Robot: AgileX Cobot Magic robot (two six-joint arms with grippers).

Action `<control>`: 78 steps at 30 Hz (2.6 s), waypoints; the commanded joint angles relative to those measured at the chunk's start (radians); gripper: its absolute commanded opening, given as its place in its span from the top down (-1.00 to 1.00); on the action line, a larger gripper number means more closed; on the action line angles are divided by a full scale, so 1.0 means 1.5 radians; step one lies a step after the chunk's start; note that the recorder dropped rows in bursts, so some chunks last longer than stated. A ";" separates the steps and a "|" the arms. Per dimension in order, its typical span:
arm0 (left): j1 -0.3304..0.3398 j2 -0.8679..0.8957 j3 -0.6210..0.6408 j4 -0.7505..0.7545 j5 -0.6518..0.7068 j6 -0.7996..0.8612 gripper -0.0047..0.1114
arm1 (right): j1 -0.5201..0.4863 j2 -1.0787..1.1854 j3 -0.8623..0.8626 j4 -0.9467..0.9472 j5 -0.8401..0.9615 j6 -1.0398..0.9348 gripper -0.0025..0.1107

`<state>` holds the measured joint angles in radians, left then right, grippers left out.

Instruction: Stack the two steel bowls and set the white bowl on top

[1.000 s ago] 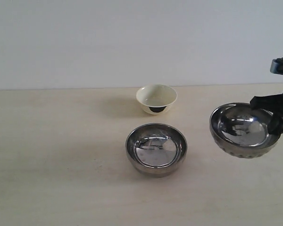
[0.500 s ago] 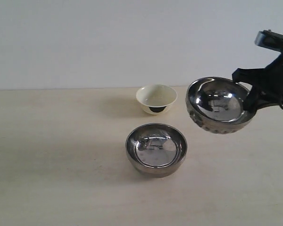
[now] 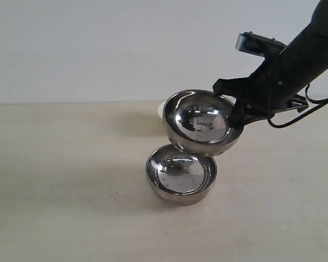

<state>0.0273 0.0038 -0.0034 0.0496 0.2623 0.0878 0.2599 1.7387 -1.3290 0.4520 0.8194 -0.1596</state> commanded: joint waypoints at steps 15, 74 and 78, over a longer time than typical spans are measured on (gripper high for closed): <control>0.002 -0.003 0.002 -0.006 -0.005 -0.007 0.85 | 0.042 0.074 -0.006 -0.011 -0.043 0.058 0.96; 0.002 -0.003 0.002 -0.006 -0.005 -0.007 0.85 | 0.075 0.141 -0.006 -0.056 -0.078 0.112 0.96; 0.002 -0.003 0.002 -0.006 -0.005 -0.007 0.85 | 0.075 0.137 -0.006 -0.025 -0.078 0.093 0.96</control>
<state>0.0273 0.0038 -0.0034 0.0496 0.2623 0.0878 0.3691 1.9525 -1.3336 0.3920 0.7126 0.0000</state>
